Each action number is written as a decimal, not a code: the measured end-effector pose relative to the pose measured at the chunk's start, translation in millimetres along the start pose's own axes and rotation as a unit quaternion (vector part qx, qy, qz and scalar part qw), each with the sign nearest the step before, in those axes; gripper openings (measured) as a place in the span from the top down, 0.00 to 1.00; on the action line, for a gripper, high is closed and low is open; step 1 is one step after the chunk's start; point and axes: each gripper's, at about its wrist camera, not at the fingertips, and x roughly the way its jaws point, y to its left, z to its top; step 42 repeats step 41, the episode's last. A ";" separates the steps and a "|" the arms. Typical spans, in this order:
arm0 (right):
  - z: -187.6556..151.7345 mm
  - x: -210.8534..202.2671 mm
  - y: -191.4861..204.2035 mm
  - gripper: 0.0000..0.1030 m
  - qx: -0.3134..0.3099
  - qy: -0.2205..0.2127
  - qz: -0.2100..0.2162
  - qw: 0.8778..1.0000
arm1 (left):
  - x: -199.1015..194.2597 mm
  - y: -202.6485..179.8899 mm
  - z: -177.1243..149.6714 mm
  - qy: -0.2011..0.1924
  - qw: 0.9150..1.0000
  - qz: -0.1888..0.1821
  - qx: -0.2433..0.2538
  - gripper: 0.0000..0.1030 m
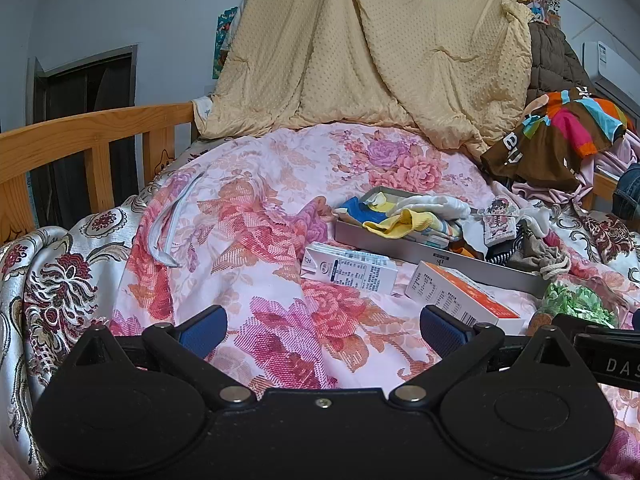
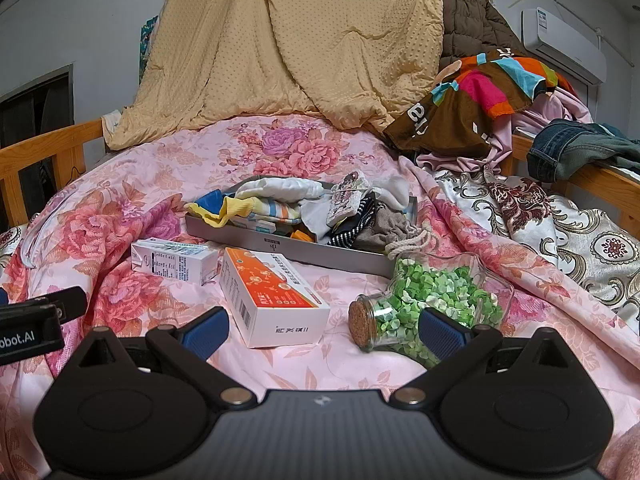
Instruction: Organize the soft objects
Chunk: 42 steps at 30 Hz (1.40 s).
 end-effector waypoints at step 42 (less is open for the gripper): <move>-1.3 2.0 -1.3 0.00 -0.007 0.008 0.007 1.000 | 13.5 -1.3 -2.7 0.067 0.998 -0.007 -0.007 0.01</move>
